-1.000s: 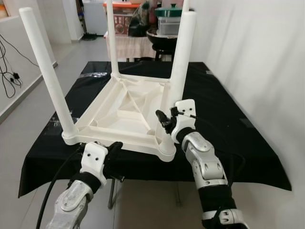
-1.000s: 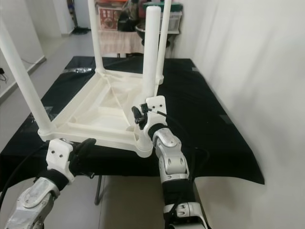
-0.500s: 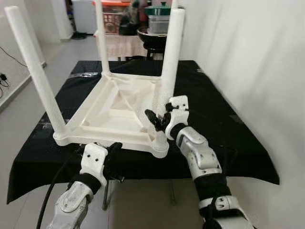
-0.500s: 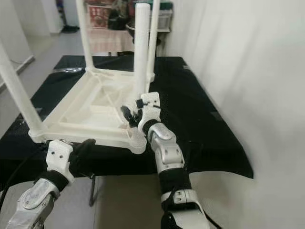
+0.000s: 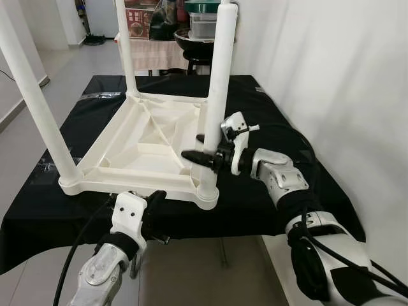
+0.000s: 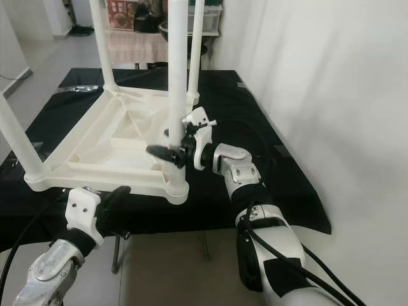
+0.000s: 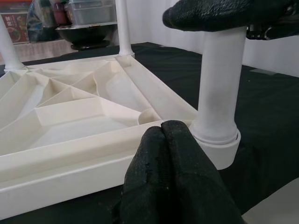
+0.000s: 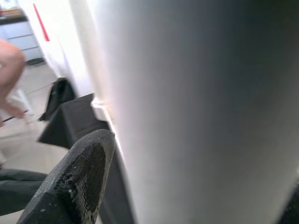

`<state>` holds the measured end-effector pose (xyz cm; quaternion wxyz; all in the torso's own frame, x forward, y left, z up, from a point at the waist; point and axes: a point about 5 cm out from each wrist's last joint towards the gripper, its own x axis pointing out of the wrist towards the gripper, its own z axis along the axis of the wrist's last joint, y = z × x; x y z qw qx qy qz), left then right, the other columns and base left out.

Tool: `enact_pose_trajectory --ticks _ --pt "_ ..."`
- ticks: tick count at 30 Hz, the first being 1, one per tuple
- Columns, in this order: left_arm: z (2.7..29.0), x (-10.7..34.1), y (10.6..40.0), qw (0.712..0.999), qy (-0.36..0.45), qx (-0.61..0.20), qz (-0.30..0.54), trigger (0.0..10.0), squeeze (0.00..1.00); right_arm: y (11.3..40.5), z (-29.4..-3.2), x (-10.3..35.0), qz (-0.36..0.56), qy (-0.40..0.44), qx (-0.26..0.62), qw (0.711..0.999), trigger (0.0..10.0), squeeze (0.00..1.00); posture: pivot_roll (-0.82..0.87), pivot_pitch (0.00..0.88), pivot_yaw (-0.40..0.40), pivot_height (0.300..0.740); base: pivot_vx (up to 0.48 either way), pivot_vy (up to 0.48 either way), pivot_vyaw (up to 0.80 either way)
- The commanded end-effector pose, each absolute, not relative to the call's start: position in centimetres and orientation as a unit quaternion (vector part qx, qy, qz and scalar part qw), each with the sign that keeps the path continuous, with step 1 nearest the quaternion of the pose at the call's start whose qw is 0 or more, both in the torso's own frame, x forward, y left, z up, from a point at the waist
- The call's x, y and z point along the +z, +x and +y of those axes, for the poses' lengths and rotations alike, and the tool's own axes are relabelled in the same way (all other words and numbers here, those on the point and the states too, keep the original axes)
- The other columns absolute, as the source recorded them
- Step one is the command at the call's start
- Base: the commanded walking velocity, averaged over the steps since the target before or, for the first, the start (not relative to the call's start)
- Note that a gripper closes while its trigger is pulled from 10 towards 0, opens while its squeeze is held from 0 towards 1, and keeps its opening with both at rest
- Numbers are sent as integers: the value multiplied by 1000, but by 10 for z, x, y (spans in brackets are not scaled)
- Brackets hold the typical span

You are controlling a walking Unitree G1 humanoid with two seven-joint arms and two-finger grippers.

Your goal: Building children table

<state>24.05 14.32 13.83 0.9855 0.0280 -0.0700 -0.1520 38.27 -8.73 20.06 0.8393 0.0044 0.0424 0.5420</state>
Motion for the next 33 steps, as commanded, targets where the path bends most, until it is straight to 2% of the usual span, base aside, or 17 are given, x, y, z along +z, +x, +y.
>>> enact_pose_trajectory --ticks 1,2,5,6,8,9,13,15,19,21,22,23,25,26,28,29,33 --pt "141 136 238 985 29 -154 -65 10000 0 382 -80 206 39 -4 561 827 10000 0 107 0 -110 740 0 0 0" --pt "140 137 237 985 27 -155 -66 10000 0 382 -83 207 44 4 579 814 10000 0 102 0 -111 740 0 0 0" --pt "139 137 236 985 24 -156 -66 10000 0 381 -84 207 47 14 594 803 10000 0 97 0 -107 740 0 0 0" --pt "139 137 236 985 21 -157 -66 10000 0 380 -85 207 50 22 609 791 4549 0 96 0 -101 740 0 0 0" --pt "139 137 235 985 20 -158 -65 10000 0 379 -86 207 51 27 620 782 4549 0 96 0 -101 740 0 0 0" --pt "139 137 235 985 18 -160 -64 10000 0 378 -87 207 52 28 627 777 0 0 97 0 -97 740 0 0 0" --pt "140 137 234 984 18 -163 -62 10000 0 378 -88 206 49 28 627 777 0 0 92 0 -90 740 0 0 0" --pt "140 137 233 984 18 -165 -61 10000 0 382 -92 203 32 16 590 806 0 0 87 0 -86 740 0 0 0" --pt "140 138 233 984 18 -165 -61 10000 0 382 -94 201 22 11 575 818 0 0 87 0 -86 740 0 0 0" --pt "141 138 234 984 17 -164 -61 10000 0 384 -96 186 30 2 495 868 0 0 65 6 -75 740 0 0 0" --pt "144 139 235 984 17 -164 -61 10000 0 387 -94 173 42 -10 376 926 0 0 46 10 -62 740 0 0 0" --pt "145 139 235 984 16 -164 -62 10000 0 387 -95 165 48 -19 286 957 0 0 46 10 -62 740 0 0 0" --pt "145 139 235 984 16 -164 -62 10000 0 387 -95 165 48 -19 286 957 0 0 46 10 -62 740 0 0 0" --pt "147 140 238 984 14 -165 -62 10000 0 356 -66 144 43 -9 215 976 0 0 23 7 -35 740 0 0 0" --pt "147 140 238 984 14 -165 -62 10000 0 356 -66 144 43 -9 215 976 0 0 23 7 -35 740 0 0 0" --pt "147 140 239 984 15 -166 -62 10000 0 346 -53 141 38 -1 220 975 0 0 23 7 -35 740 0 0 0" --pt "148 139 243 984 16 -165 -60 10000 0 356 -46 142 32 -5 220 975 0 0 28 0 -41 740 0 0 0"
